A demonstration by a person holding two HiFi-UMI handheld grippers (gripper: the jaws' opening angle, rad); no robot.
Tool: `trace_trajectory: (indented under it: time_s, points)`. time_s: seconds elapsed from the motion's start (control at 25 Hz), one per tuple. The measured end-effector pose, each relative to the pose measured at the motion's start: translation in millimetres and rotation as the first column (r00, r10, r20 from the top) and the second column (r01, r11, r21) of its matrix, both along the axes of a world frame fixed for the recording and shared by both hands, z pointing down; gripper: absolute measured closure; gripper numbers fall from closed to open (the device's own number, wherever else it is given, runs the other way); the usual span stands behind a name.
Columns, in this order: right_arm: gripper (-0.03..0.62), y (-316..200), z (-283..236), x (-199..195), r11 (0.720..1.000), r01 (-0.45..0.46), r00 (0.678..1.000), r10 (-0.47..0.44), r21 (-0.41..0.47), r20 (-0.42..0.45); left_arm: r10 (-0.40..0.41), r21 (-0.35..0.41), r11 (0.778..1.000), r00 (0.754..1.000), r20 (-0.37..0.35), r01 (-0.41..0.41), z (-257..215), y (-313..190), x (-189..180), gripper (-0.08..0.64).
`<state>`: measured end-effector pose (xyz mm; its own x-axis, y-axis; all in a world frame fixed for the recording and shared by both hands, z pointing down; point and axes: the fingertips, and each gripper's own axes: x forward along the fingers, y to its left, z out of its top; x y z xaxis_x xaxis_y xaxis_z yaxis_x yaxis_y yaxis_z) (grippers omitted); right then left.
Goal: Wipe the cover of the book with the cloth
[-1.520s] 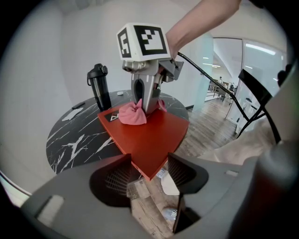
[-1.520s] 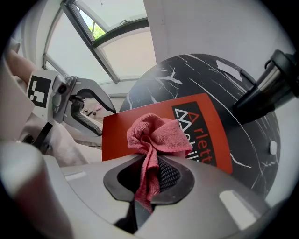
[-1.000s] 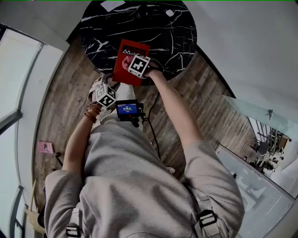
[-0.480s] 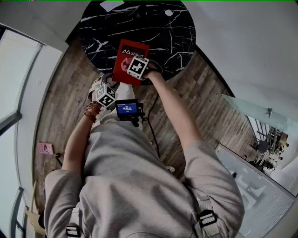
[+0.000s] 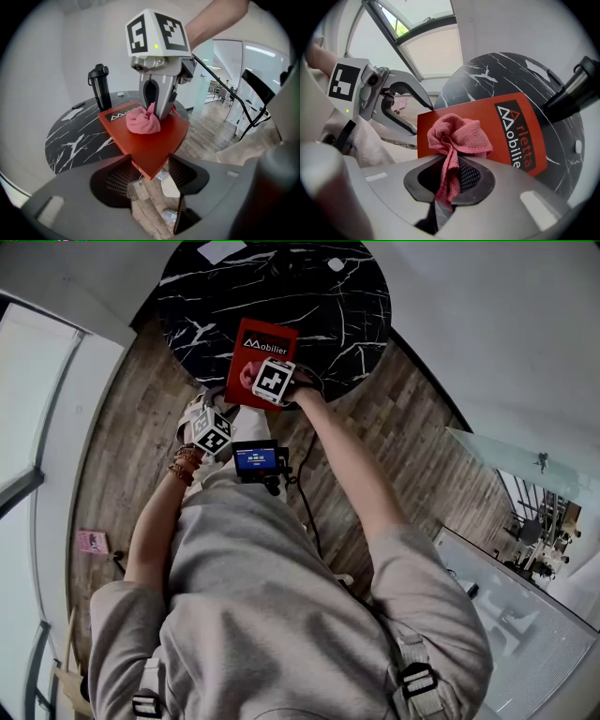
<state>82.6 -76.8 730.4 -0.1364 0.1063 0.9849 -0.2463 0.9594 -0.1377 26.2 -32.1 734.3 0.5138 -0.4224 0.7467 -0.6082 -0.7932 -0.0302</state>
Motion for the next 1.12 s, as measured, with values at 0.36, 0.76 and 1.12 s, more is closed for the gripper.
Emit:
trace_trajectory:
  time_s: [0.36, 0.76, 1.12]
  points:
    - [0.538, 23, 2, -3, 0.999, 0.008, 1.000, -0.008, -0.046, 0.000, -0.001, -0.051, 0.999, 0.993, 0.115, 0.007, 24, 8, -15, 0.443]
    - [0.538, 29, 0, -5, 0.999, 0.025, 1.000, -0.025, -0.044, 0.005, 0.020, 0.029, 0.999, 1.000, 0.015, -0.021, 6, 7, -12, 0.344]
    - [0.538, 59, -1, -12, 0.992, 0.062, 0.997, -0.057, -0.106, 0.050, 0.011, 0.010, 1.000, 1.000, 0.027, -0.011, 8, 6, -11, 0.344]
